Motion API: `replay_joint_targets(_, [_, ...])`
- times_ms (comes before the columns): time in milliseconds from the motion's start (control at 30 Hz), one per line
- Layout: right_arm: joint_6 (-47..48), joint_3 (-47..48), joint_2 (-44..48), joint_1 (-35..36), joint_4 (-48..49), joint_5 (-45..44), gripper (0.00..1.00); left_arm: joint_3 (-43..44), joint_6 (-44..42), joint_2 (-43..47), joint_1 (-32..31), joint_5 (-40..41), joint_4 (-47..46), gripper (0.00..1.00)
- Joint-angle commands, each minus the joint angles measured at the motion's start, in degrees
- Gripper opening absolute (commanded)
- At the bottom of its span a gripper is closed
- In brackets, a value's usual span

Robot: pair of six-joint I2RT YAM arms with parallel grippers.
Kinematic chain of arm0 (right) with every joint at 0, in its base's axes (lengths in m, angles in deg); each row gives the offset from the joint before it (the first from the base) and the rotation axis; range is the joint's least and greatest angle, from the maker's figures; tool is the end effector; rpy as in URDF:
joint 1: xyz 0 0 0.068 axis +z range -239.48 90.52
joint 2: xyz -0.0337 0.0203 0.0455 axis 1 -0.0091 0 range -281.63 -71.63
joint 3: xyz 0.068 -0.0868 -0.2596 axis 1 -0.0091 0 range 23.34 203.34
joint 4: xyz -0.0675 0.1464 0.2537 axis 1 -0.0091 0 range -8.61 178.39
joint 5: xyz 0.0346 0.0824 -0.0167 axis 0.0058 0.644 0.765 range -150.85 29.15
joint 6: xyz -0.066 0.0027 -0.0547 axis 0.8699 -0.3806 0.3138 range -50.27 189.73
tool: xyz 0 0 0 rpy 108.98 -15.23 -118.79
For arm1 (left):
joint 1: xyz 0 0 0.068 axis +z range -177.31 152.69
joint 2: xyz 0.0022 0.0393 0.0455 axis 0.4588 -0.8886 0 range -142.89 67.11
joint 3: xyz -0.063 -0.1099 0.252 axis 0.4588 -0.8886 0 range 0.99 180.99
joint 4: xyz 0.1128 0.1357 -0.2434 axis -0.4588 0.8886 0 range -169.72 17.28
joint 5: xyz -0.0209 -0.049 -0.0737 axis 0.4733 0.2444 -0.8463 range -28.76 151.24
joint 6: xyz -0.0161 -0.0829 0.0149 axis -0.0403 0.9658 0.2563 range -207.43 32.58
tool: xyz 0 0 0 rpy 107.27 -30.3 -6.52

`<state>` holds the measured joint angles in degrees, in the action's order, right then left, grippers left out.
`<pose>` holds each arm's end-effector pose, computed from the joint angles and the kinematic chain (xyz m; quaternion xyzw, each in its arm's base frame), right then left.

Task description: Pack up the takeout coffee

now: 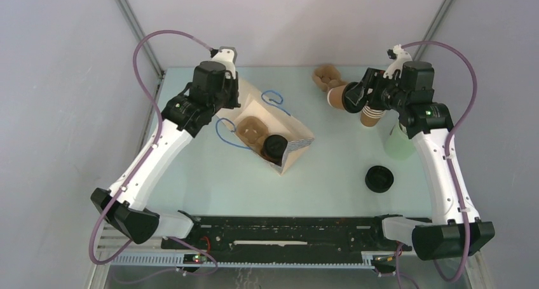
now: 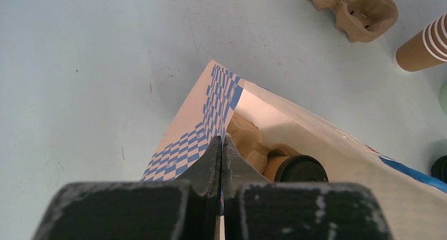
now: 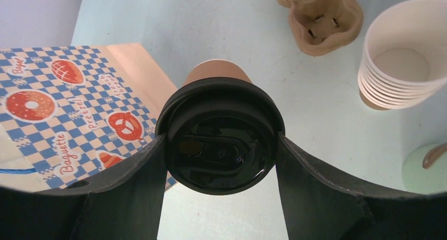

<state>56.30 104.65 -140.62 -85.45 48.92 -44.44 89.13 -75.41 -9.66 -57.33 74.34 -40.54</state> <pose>0.3170 0.0438 0.4217 -0.0049 0.8478 0.1987 0.4916 0.3177 -0.1637 0.4262 0.0749 0.8495 -0.0929 0.5140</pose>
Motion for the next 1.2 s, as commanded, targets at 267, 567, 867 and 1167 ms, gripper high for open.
replay_joint_targets(267, [-3.5,7.8,-0.2,2.6,8.5,20.9,0.26,3.3,-2.1,0.3,-0.7,-0.1,-3.8,0.0])
replay_joint_targets(567, [-2.2,13.3,0.1,11.6,8.5,27.5,0.25,0.6,-2.4,3.1,-0.7,1.3,-3.4,0.0])
replay_joint_targets(867, [0.9,14.1,2.8,24.9,9.2,24.3,0.24,-3.1,-2.9,5.7,-0.7,2.8,-4.5,0.0])
replay_joint_targets(1167, [5.8,17.0,1.7,40.1,2.4,11.5,0.22,-4.7,-2.3,8.6,-0.7,1.9,-2.2,0.0])
